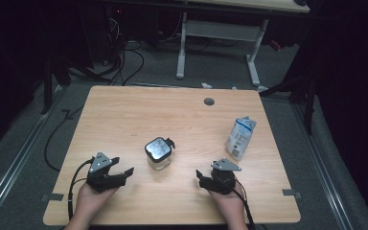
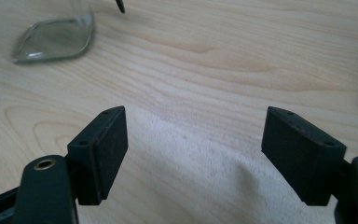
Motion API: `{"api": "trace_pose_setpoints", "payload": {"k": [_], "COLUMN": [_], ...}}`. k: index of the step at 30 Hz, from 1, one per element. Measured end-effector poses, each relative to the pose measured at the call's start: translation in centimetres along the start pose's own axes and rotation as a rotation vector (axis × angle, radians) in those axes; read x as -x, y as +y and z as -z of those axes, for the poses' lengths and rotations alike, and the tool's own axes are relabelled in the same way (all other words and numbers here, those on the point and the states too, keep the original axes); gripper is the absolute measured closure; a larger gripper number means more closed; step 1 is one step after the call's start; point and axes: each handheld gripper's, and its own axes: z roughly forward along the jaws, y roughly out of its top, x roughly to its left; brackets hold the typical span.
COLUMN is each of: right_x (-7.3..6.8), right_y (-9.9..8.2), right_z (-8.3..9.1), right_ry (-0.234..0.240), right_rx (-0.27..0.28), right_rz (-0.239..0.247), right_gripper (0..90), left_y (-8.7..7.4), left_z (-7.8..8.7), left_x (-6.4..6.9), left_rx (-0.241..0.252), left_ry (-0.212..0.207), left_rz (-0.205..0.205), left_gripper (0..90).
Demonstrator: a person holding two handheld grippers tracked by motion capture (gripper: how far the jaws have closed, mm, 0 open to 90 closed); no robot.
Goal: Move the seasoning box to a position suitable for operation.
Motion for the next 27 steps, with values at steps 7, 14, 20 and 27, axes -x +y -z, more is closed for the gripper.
{"api": "trace_pose_setpoints", "payload": {"k": [7,14,20,27], "right_x": [0.2,0.2,0.2,-0.3], "right_y": [0.0,0.3,0.1,0.3], "right_z": [0.5,1.1,0.9,1.2], "right_ry": [0.003,0.045,0.072,0.133], "right_rx": [0.01,0.05,0.019,0.03], "right_rz": [-0.037,-0.048,-0.034,0.01], "right_gripper": [19.2,26.2,29.6,21.0], "left_y": [-0.2,-0.2,-0.1,-0.2], "left_z": [0.1,0.2,0.4,0.9], "left_x": [0.0,-0.1,-0.2,-0.5], "left_rx": [-0.014,-0.01,-0.007,0.04], "left_ry": [-0.031,-0.052,-0.047,-0.021], "left_rz": [0.015,0.004,0.002,0.02], "left_gripper": [27.1,30.4,31.9,35.1]}}
